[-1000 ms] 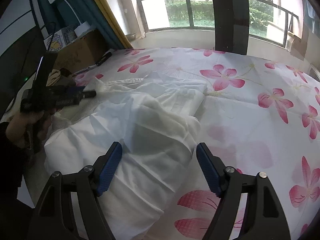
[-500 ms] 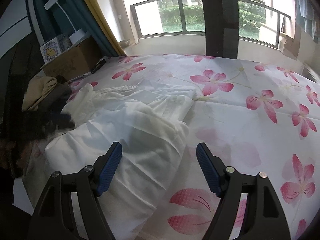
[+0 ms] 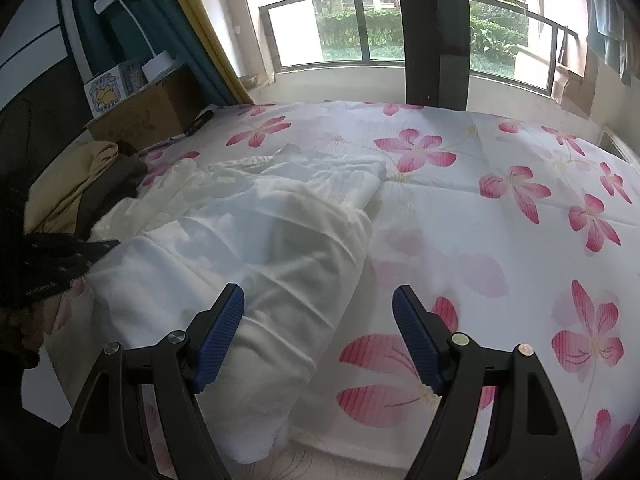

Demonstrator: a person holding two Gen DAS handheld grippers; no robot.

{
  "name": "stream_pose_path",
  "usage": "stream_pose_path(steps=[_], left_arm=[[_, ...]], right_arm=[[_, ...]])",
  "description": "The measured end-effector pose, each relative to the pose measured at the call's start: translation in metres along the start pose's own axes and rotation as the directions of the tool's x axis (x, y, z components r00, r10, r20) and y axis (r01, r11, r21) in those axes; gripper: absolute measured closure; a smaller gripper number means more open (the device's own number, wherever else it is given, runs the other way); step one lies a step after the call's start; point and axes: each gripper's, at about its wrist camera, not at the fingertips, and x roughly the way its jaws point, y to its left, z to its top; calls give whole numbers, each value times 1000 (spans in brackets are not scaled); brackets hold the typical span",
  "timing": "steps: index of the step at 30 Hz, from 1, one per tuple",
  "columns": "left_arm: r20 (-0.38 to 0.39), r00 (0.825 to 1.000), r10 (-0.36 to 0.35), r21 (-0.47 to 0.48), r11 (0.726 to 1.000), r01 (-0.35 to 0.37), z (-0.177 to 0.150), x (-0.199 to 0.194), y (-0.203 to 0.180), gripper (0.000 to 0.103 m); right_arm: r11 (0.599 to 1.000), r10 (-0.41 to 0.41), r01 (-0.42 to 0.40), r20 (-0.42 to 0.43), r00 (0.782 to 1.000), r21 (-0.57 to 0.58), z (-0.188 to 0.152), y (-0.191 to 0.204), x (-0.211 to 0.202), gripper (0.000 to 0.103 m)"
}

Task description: Fold large clothes

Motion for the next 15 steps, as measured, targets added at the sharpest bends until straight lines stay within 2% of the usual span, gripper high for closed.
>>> stream_pose_path(steps=[7, 12, 15], left_arm=[[15, 1000, 16, -49, 999, -15, -18, -26, 5, 96], [-15, 1000, 25, -83, 996, -26, -36, -27, 8, 96], [-47, 998, 36, -97, 994, -40, -46, -17, 12, 96]], right_arm=[[1000, 1, -2, -21, 1000, -22, -6, 9, 9, 22], [999, -15, 13, -29, 999, -50, -12, 20, 21, 20], [998, -29, 27, -32, 999, -58, -14, 23, 28, 13]])
